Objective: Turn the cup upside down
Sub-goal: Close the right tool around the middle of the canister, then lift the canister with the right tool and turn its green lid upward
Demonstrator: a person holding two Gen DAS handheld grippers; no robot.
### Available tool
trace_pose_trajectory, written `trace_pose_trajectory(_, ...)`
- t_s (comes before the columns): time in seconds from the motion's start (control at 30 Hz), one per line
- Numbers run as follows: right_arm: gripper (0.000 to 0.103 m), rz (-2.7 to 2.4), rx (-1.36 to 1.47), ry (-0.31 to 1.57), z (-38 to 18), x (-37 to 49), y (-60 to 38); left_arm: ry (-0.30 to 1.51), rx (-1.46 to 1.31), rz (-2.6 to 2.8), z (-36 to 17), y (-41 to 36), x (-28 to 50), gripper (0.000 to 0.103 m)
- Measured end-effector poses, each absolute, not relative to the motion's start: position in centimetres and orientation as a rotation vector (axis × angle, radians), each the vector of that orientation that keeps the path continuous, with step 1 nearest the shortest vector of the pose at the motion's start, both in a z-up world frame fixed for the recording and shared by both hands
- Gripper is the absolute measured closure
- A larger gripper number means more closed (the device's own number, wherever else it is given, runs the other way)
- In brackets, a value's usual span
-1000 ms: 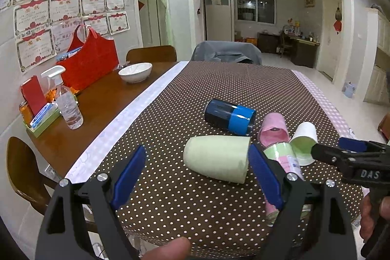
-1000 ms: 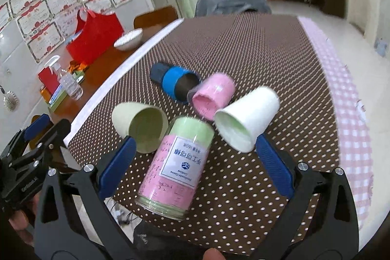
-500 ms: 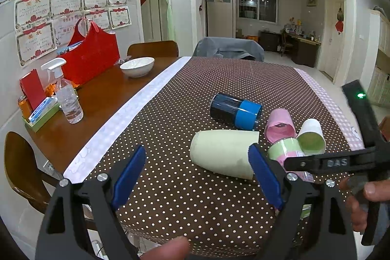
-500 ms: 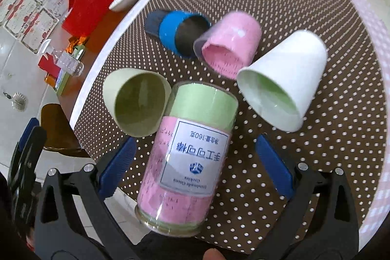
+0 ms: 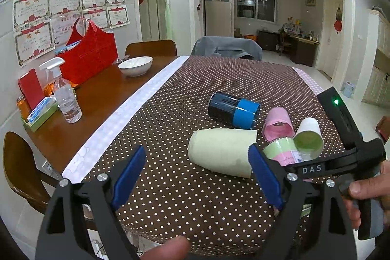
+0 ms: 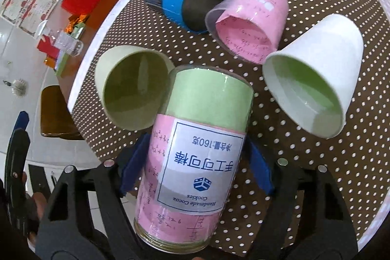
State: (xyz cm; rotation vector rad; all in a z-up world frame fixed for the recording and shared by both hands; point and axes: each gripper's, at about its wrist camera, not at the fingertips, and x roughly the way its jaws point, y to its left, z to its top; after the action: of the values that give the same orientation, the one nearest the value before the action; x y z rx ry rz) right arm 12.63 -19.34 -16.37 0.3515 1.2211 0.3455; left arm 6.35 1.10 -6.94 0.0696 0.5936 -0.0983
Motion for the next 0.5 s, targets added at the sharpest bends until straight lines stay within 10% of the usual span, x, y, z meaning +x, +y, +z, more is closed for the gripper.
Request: trace_pose_trajectory(0.5, 0.031, 0.437, 0.541, 0.885, -12.6, 7.6, -24.9, 0.576, 0.099, -0.118, -5.7, -1.4, 6.1, 0.019)
